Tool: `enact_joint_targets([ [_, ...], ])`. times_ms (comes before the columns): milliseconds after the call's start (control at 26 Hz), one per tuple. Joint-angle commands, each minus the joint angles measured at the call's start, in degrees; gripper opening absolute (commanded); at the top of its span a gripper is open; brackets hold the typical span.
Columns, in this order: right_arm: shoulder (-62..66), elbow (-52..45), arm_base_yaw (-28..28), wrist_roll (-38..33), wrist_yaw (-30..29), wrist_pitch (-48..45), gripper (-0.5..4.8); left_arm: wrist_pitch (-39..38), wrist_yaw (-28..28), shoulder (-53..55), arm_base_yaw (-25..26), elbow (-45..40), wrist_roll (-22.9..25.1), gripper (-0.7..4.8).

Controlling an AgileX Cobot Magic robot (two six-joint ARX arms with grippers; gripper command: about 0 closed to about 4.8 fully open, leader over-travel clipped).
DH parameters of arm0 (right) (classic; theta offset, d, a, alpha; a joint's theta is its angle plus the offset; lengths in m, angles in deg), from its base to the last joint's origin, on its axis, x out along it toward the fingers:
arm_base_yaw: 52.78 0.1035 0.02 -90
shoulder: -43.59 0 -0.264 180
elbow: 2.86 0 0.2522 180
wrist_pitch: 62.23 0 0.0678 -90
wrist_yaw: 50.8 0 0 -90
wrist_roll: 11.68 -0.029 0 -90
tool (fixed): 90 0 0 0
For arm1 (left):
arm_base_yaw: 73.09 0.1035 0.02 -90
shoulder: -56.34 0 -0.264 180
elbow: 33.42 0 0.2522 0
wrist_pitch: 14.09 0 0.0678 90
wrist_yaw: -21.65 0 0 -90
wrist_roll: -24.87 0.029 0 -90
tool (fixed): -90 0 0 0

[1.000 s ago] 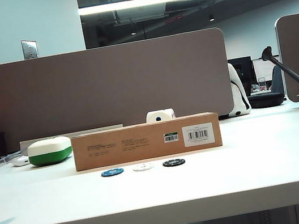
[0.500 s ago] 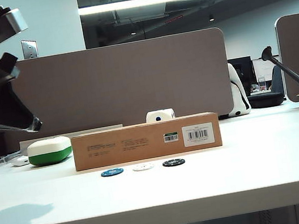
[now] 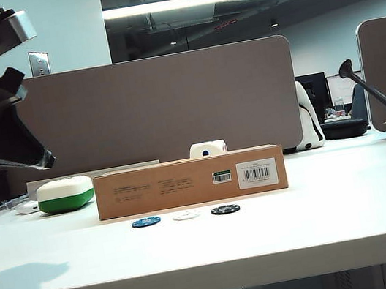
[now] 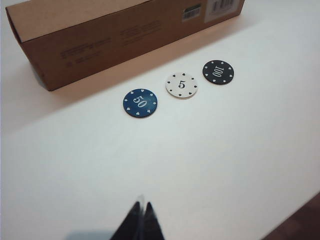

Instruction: Push the chip with the highest value in the row forward next to the rectangular box.

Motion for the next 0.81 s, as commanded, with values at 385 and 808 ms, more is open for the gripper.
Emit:
enact_joint_targets([
  [385, 39.3, 17.7, 10.1, 19.2, 9.8, -1.7, -0.10, 0.9, 0.0, -0.1, 0.0, 0.3, 0.0, -0.05],
  [808, 74.3, 32.1, 26.1, 25.9, 11.4, -5.1, -0.09, 0.9, 0.1, -0.1, 0.0, 0.3, 0.0, -0.05],
])
